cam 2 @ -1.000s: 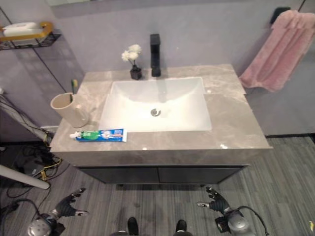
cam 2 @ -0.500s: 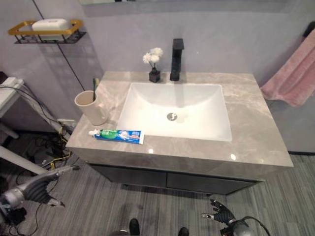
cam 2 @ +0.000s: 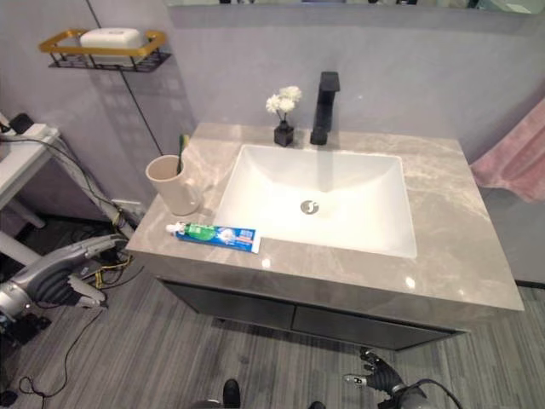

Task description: Put brush and paste in cup on sink, flatten towel.

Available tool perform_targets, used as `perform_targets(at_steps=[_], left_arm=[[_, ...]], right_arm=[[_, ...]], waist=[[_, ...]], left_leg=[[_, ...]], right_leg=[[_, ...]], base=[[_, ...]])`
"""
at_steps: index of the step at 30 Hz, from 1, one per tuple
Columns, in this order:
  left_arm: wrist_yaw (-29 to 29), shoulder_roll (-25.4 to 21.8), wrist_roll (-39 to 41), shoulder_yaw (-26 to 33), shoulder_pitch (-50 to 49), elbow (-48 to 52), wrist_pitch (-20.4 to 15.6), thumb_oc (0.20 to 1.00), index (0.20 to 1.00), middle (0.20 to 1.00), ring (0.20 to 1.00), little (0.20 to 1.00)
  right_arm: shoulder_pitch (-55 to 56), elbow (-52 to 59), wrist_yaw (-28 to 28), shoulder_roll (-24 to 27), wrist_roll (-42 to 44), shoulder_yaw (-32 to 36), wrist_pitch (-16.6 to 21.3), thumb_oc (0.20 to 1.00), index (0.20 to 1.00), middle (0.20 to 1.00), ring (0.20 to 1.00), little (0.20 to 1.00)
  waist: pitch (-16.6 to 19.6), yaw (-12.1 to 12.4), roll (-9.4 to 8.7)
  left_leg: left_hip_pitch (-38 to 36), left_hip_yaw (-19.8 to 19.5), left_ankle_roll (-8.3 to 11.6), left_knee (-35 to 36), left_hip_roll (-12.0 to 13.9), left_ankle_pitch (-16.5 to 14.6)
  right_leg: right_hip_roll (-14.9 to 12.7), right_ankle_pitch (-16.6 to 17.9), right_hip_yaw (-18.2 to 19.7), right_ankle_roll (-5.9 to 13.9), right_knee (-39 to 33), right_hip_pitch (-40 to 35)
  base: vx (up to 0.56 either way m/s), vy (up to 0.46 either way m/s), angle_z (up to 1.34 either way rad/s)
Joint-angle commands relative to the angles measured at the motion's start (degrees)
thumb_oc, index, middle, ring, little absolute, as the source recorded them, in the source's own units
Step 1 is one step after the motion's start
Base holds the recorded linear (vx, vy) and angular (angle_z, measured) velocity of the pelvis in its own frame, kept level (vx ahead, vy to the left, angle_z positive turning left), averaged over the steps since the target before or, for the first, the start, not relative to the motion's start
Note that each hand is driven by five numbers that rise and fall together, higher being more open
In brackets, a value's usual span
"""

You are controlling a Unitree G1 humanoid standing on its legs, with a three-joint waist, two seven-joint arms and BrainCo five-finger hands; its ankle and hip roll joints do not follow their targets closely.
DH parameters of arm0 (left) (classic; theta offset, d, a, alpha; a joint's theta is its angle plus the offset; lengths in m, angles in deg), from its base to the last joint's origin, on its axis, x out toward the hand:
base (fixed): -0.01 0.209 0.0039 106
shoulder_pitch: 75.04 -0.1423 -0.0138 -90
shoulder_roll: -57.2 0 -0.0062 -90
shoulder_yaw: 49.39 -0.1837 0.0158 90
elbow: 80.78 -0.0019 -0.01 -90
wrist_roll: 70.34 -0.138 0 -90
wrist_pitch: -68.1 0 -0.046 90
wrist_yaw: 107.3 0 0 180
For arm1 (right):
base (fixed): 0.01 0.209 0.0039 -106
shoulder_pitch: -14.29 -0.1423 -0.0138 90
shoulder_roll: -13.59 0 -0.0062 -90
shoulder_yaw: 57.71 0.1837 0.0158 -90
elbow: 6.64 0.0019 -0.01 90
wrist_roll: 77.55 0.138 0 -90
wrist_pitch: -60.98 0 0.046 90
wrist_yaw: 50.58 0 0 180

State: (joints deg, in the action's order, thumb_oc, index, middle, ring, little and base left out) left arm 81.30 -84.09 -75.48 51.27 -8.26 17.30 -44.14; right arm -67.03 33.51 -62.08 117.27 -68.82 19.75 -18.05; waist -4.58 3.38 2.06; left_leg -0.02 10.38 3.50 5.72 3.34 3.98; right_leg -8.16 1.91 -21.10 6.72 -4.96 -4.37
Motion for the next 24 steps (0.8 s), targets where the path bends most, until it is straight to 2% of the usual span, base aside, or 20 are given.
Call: perform_targets(at_steps=[1,10,13,24], left_arm=[[-3.9,-2.8,-1.8,1.1,6.3,-2.8,-1.5,1.000,1.000,1.000,1.000,1.000],[-2.2,-1.0,3.8,0.1,8.7,-3.6,-0.3,1.000,1.000,1.000,1.000,1.000],[-1.1,0.3,6.6,-1.5,10.3,-5.3,0.6,1.000,1.000,1.000,1.000,1.000],[-1.1,2.2,4.8,-5.4,14.4,-10.3,1.8,1.000,1.000,1.000,1.000,1.000]], right_arm=[[-1.7,2.5,-0.6,0.9,-1.4,-0.7,1.2,1.000,1.000,1.000,1.000,1.000],[-1.3,3.1,-1.1,1.2,-2.0,-0.1,0.6,1.000,1.000,1.000,1.000,1.000],[-1.2,2.5,-1.6,1.3,-1.8,0.0,0.2,1.000,1.000,1.000,1.000,1.000],[-1.1,4.6,-1.4,2.2,-1.4,1.5,0.1,1.000,1.000,1.000,1.000,1.000]], waist=[[-0.9,-1.3,-1.60],[-0.5,-2.4,-0.77],[-0.5,-2.7,-0.69],[-0.8,-3.9,-0.72]], left_leg=[[-1.3,1.0,0.13,-0.7,0.5,-3.5],[-1.0,4.2,-0.82,-0.7,-0.1,-4.9],[-0.8,4.5,-0.88,-0.7,-0.1,-4.9],[-0.2,5.0,-0.90,-0.7,0.0,-5.2]], right_leg=[[-2.8,5.3,4.4,3.28,0.0,0.1],[-3.3,6.9,9.1,3.82,0.0,3.7],[-3.3,7.0,9.4,3.83,0.0,4.2],[-3.2,6.7,10.2,3.80,0.0,5.5]], base=[[0.05,0.055,-0.24],[0.04,0.052,-0.34],[0.04,0.020,-0.23],[0.02,0.006,-0.03]])
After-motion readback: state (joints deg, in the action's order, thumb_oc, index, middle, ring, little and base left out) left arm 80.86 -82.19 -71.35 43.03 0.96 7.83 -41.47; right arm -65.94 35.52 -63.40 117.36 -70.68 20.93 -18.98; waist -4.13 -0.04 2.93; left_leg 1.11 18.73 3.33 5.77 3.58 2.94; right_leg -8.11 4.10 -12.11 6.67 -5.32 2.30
